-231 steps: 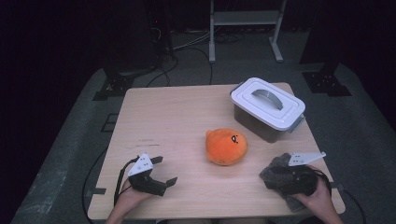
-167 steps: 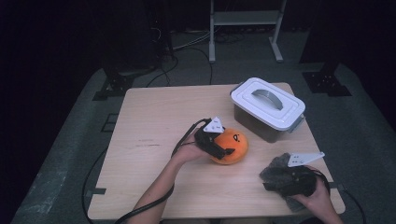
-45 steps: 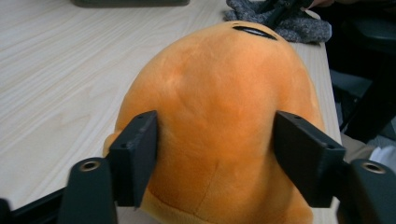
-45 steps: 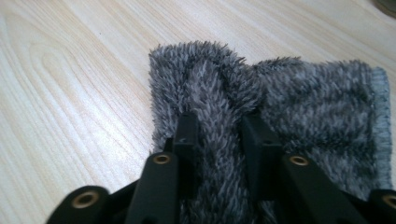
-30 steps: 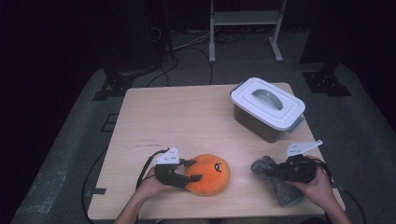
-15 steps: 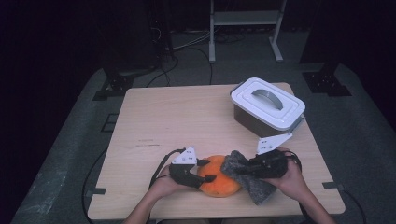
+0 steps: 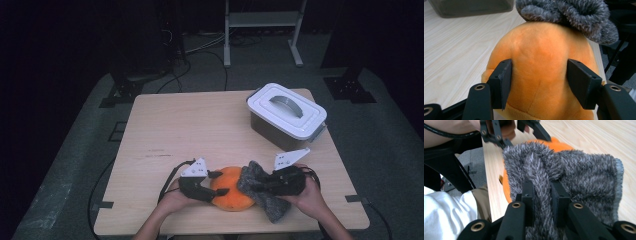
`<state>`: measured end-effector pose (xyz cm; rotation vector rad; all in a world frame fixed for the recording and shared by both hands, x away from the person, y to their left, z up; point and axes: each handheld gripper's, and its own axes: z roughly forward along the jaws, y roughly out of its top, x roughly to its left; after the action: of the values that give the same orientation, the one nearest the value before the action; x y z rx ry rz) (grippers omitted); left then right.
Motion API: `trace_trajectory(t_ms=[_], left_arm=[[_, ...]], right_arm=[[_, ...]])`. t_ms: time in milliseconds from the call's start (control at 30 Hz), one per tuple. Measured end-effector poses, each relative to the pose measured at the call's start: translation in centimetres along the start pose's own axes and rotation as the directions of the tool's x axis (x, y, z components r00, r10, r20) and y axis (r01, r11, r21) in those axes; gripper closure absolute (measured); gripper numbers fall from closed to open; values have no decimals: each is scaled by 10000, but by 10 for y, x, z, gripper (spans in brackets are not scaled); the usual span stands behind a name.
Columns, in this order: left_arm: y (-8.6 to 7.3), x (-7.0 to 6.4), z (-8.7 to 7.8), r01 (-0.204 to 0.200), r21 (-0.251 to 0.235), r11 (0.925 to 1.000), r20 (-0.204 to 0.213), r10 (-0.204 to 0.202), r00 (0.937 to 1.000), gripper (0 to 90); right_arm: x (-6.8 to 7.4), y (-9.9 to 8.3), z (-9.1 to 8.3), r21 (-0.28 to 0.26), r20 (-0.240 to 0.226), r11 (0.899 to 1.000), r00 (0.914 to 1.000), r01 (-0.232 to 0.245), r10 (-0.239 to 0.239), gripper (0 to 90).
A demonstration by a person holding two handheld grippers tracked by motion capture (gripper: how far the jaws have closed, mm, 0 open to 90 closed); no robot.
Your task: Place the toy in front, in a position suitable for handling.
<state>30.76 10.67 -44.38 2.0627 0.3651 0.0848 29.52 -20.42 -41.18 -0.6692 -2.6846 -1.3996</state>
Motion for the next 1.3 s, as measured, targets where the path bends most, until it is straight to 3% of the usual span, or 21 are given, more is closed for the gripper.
trace_trajectory(t_ms=[467,567,667,767,833,933,1033,1133,1300], left_arm=[[-1,-2,-3,-11,72,10000,-71,12,10000,370],[-1,-2,-3,6,78,10000,-76,-6,10000,368],[0,-5,-2,-56,98,9999,-130,57,9999,362],[3,-8,-1,-204,209,9996,-271,210,9994,361],[4,-11,0,-381,262,9989,-348,390,9986,359],[5,-18,1,-1186,180,9928,-375,1192,9922,355],[6,-22,2,-1474,312,9886,-465,1487,9878,353],[3,-23,0,-1457,358,9887,-421,1472,9882,353],[3,-26,0,-1507,279,9882,-345,1516,9878,353]], right_arm=[[-12,-38,-14,758,649,9934,9946,-860,811,749],[-13,-42,-22,604,610,9926,9929,-1058,1021,750],[-9,-32,-31,181,496,9959,9949,-890,880,749],[-1,-12,-32,-89,371,9989,9982,-462,465,750],[2,3,-27,-156,286,9997,9994,-177,181,749],[1,26,-11,-60,23,9998,9998,207,-207,749],[-2,38,5,152,-107,9995,9995,294,-292,750],[-7,37,16,418,-407,9989,9990,191,-174,750],[-10,22,8,317,-426,9994,9990,-138,151,749]])
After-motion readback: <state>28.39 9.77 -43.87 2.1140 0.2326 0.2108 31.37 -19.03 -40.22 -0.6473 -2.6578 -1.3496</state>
